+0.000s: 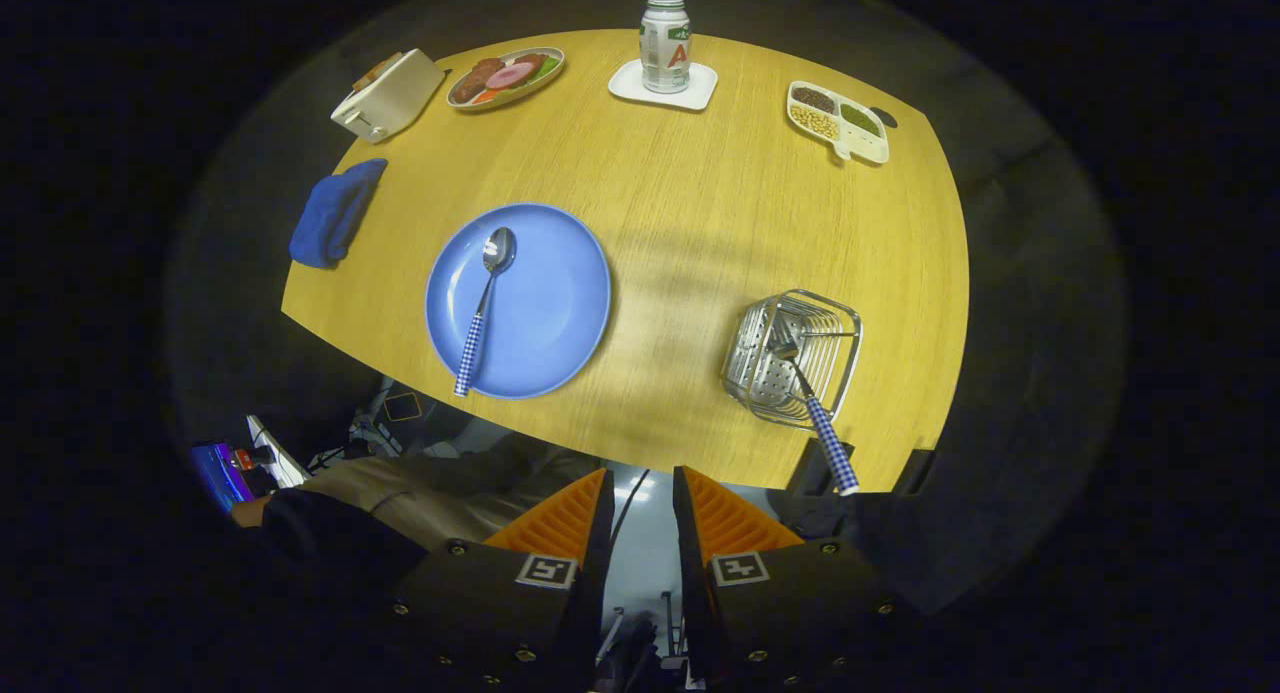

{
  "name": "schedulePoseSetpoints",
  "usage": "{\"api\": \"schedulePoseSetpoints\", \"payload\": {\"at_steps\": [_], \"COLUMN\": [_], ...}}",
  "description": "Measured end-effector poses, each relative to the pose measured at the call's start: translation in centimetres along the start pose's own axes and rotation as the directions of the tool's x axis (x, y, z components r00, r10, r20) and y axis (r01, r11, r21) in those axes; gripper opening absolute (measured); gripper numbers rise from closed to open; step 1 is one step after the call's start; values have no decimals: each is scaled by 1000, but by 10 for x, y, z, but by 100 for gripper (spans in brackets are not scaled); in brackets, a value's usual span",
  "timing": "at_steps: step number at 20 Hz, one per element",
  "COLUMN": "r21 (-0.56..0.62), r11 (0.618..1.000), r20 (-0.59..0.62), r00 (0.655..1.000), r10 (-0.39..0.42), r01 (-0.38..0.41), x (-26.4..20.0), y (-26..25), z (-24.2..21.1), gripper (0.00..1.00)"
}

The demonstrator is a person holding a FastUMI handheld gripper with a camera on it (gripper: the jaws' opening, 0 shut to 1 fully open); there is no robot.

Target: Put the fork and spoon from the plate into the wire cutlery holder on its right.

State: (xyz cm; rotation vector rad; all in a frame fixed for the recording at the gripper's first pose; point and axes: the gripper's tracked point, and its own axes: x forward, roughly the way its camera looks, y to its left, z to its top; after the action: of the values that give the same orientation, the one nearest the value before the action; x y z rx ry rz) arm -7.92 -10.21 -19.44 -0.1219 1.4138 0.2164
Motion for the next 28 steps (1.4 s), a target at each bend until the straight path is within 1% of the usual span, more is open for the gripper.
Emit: {"api": "schedulePoseSetpoints", "payload": {"at_steps": [3,7,14,20,28], "r21": [-11,-29,-98,-45,25], "r11": [1000,1000,995,997,992], "r20": [44,78,88,89,47], "r00": [999,997,995,994,991], "r10": [-8,12,39,69,125], "r01": [8,-10,-30,-65,-126], "x": [9,18,37,54,84], "y": [22,58,104,121,146], "z": [9,15,16,33,52], "gripper": [35,35,35,35,35]}}
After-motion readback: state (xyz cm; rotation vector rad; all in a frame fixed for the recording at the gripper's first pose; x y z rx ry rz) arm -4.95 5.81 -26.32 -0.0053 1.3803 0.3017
